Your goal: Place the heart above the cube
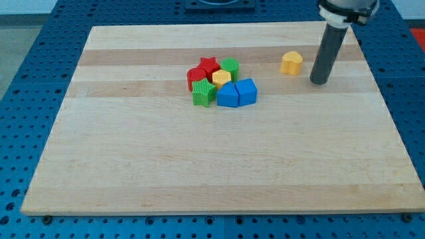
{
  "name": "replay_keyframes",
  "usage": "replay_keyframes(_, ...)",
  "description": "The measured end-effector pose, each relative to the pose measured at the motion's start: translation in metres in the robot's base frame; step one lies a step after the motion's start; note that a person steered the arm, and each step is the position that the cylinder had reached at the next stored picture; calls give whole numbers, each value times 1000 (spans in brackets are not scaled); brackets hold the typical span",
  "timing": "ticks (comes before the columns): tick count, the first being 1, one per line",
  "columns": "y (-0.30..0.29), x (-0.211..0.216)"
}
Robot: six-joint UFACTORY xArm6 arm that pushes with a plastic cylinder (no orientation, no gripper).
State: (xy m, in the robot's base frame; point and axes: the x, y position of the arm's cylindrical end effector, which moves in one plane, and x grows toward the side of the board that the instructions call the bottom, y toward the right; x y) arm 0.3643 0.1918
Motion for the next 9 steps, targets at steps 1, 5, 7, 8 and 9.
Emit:
replay_keyframes(1, 1, -29)
replay_keyframes(5, -43, -52)
replay_keyframes(7, -48, -43)
replay_keyframes(8, -46, -42)
replay_keyframes(9, -44, -42)
